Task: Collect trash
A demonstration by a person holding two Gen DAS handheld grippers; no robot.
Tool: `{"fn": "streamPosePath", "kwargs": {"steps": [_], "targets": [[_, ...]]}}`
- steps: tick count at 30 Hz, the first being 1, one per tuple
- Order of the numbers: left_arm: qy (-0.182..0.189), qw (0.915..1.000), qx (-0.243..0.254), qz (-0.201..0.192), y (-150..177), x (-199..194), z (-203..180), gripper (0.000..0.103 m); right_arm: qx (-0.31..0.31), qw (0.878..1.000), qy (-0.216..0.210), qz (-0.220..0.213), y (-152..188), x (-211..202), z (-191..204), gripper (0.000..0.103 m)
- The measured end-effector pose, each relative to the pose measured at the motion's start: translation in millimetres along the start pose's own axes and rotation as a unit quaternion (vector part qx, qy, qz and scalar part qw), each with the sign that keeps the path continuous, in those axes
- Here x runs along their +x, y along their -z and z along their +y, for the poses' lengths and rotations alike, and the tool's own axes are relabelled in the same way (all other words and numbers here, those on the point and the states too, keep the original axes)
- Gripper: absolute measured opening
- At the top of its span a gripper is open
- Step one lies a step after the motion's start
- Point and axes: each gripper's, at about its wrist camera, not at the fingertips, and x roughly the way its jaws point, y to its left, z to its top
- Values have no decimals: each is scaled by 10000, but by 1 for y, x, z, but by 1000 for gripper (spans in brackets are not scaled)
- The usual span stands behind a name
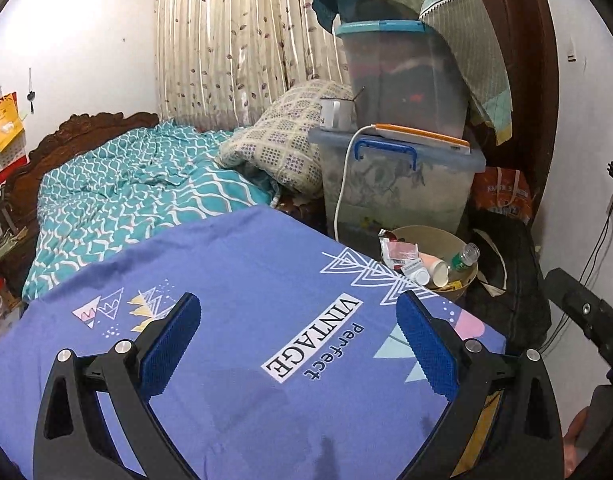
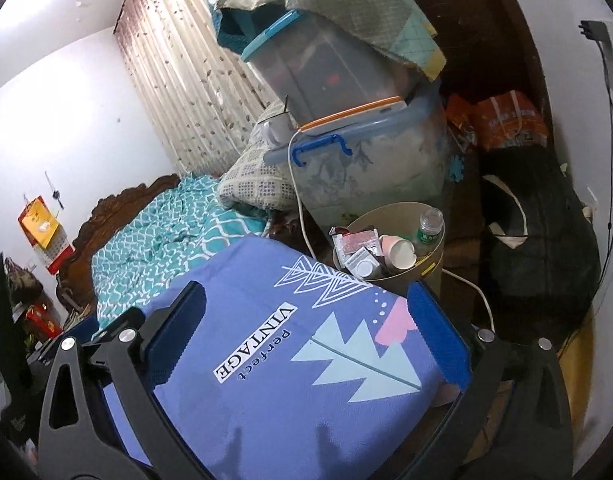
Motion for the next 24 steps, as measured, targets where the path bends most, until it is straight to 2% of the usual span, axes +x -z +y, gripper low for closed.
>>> {"fn": "streamPosePath", "kwargs": {"steps": [8,17,24], "targets": [[-221,9997,-26,-91,-3,-13,1,94,385,9992,70,-60,-8,-10,-1,100],[-793,9967,148,-106,-4,-18,-6,94,56,9991,44,-430,-13,-23,10,100],[-993,9947,263,-55,-4,-17,-9,94,17,9989,14,-460,-9,-20,11,100]]}}
